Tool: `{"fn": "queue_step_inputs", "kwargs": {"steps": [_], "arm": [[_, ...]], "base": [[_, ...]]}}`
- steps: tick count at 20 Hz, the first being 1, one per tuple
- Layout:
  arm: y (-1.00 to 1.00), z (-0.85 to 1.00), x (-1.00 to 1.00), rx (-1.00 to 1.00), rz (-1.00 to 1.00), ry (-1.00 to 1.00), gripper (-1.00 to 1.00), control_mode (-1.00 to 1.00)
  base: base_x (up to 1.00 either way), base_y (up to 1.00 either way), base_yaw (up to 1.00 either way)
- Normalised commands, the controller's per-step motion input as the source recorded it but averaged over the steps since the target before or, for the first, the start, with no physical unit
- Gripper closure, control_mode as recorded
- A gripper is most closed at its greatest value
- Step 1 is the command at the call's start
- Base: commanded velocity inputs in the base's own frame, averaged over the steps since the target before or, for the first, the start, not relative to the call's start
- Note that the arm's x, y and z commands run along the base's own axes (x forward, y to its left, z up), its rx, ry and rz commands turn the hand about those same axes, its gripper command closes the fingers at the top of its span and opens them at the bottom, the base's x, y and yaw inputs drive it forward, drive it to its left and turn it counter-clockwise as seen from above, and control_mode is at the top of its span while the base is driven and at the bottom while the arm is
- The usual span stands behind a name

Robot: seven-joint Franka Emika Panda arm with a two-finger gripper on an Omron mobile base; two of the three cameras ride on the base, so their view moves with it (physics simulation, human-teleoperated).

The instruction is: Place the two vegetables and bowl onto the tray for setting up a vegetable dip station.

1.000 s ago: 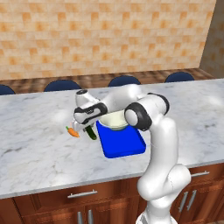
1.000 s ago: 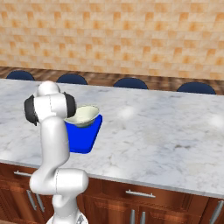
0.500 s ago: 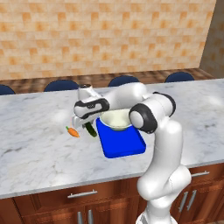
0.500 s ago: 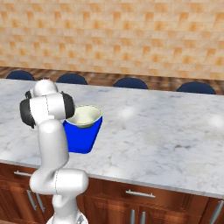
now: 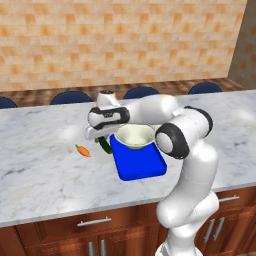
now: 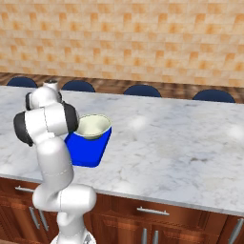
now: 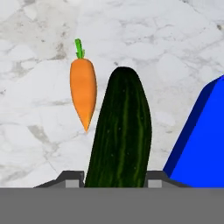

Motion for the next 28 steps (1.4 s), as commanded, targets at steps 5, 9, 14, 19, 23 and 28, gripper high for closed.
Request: {"fn": "queue_step_inputs", "kwargs": {"steps": [5,9,14,19,23,28], "arm": [[-0.19,0.27,-0.39,0.09,0.05,0.00,1.00,-1.00],[-0.21,0.23,-0.44,0.07,0.14,0.00,1.00,-1.00],[-0.23,0.21,-0.42,0.01,0.20,-0.03,1.00,-1.00],[-0.26,0.19,-0.34,0.00,0.25,-0.04,1.00,-1.00],[-0.26,0.12,-0.36,0.00,0.27,-0.12,1.00,-1.00],[-0.24,0.04,-0.37,0.00,0.28,-0.14,1.00,-1.00]], "base": [[0.00,0.00,0.00],[0.00,0.00,0.00],[0.00,0.00,0.00],[0.00,0.00,0.00],[0.00,0.00,0.00],[0.00,0.00,0.00]]}}
